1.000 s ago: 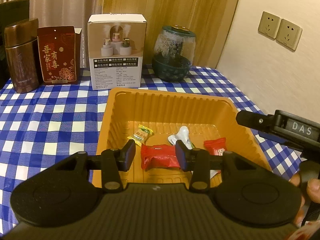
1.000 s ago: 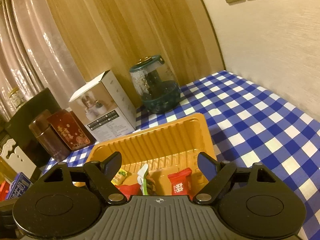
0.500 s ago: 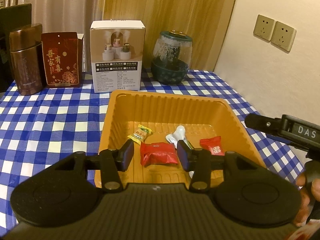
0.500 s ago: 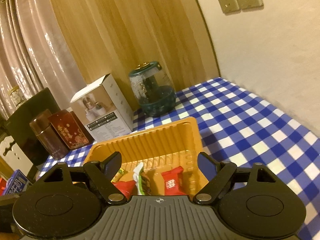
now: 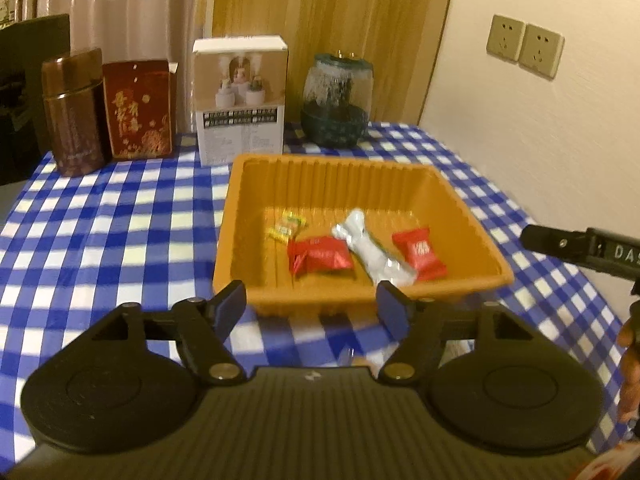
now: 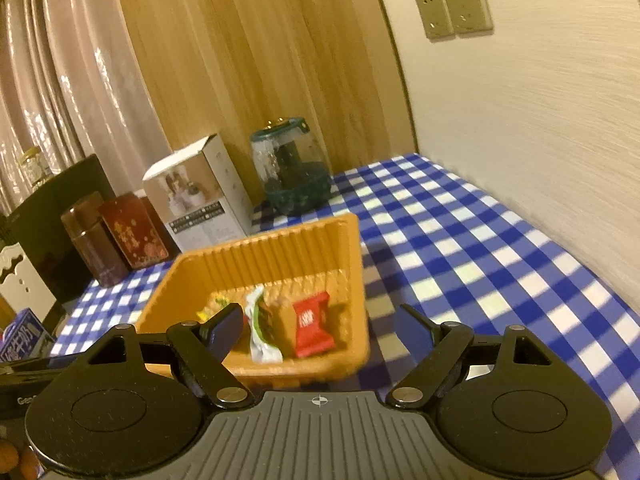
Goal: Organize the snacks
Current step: 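Move both open tools back toward the snack pile on the tablecloth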
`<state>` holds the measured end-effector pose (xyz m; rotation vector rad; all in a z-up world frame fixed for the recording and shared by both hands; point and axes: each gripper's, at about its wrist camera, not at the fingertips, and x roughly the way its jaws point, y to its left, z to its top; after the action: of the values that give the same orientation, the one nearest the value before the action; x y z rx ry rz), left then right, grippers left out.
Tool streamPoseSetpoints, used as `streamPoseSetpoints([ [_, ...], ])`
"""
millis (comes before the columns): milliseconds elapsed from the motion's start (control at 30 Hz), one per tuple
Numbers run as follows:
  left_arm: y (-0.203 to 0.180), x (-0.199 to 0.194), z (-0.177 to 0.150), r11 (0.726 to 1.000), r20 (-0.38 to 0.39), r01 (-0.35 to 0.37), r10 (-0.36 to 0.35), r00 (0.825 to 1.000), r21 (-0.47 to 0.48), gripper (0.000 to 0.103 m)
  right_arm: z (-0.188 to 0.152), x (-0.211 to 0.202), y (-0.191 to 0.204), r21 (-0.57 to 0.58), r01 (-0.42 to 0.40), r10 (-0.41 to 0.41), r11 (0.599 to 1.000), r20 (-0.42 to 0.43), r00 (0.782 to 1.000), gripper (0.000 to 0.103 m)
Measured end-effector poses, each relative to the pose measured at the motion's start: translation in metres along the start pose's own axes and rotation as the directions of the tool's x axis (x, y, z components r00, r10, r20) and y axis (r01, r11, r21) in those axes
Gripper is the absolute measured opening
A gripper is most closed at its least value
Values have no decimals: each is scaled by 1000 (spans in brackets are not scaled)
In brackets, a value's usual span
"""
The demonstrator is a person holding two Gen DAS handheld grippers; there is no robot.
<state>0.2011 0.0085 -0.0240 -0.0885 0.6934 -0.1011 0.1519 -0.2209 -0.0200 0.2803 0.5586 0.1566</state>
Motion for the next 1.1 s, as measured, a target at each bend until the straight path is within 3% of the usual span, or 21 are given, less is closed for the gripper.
streamPoseSetpoints([
  [133, 3, -8, -15, 1000, -25, -12, 12, 1000, 1, 79, -13, -11, -6, 12, 38, -37, 999, -57, 998, 83],
  [267, 10, -13, -28, 1000, -57, -24, 24, 998, -4, 81, -30, -15, -16, 51, 69, -62, 996, -131, 989, 83],
  [533, 17, -33, -51, 999, -111, -40, 41, 993, 10, 82, -51, -30, -15, 57, 79, -69, 995, -161, 985, 83],
  [733, 7, -33, -67, 995, -160, -8, 25, 987, 102, 82, -68, -30, 0, -14, 74, -76, 997, -195, 978, 82],
  [867, 7, -31, -71, 993, -152, 24, -7, 988, 111, 76, -74, -29, 4, -50, 70, -78, 996, -199, 977, 81],
  [967, 8, -24, -72, 992, -162, 38, -18, 987, 121, 68, -75, -27, 2, -52, 69, -78, 996, -205, 976, 70],
  [1100, 8, -18, -73, 989, -171, 47, -23, 985, 139, 57, -76, -25, -1, -50, 74, -83, 996, -213, 974, 65],
])
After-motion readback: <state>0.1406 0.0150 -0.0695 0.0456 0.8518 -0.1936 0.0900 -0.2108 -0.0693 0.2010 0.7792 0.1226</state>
